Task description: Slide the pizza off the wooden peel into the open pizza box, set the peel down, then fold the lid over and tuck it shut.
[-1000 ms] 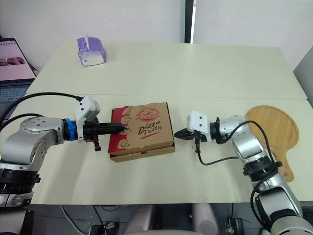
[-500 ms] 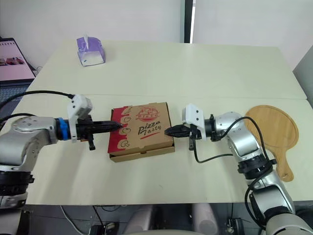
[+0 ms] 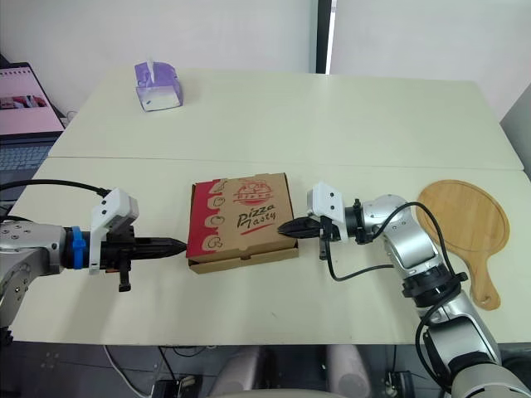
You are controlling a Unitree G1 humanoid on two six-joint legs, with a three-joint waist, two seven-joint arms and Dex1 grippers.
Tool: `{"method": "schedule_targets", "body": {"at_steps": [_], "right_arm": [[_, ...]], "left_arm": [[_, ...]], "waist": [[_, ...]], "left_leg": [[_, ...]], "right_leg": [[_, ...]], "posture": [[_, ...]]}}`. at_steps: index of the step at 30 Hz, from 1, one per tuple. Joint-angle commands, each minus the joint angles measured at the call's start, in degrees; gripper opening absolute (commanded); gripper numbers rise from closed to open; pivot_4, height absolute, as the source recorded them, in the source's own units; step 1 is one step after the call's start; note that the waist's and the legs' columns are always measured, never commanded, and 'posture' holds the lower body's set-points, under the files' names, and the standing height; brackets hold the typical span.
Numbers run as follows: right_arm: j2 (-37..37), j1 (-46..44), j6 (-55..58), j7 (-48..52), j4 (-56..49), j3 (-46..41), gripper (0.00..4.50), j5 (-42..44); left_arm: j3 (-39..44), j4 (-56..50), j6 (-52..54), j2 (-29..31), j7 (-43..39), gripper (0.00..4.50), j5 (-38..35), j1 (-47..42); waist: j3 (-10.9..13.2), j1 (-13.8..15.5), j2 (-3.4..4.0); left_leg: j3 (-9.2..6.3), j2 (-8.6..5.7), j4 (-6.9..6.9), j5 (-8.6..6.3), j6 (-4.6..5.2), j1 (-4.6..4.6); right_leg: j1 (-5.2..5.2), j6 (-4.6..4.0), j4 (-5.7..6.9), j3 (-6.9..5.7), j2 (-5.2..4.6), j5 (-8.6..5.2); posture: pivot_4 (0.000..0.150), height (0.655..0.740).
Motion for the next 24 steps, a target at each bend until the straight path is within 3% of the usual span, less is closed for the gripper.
{"method": "schedule_targets", "body": {"at_steps": [1, 14, 24], "right_arm": [[-0.24, -1.19, -0.91, 0.35, -0.88, -0.47, 0.05, -0.08], [-0.94, -0.81, -1.21, 0.72, -1.01, -0.44, 0.05, -0.39], [-1.47, -0.72, -1.07, 1.24, -1.14, -0.58, 0.05, -0.30]], "left_arm": [[-0.57, -2.20, 0.11, -1.51, 1.30, 0.00, -0.98, -0.22], [2.34, -1.43, 0.96, 3.75, -3.40, 0.00, -3.80, -3.46], [-1.38, -3.64, -0.03, 0.89, -1.00, 0.00, -3.33, -3.30]], "waist": [[0.00, 0.05, 0.00], [0.00, 0.06, 0.00], [0.00, 0.03, 0.00]], "left_leg": [[0.01, 0.00, 0.00, 0.00, 0.00, 0.00], [0.01, 0.00, 0.00, 0.00, 0.00, 0.00], [0.02, 0.00, 0.00, 0.00, 0.00, 0.00]], "right_leg": [[0.00, 0.00, 0.01, 0.00, 0.00, 0.00], [0.00, 0.00, -0.01, -0.01, 0.00, 0.00], [0.00, 0.00, 0.00, -0.02, 0.01, 0.00]], "posture": [[0.150, 0.7400], [0.150, 0.7400], [0.150, 0.7400]]}}
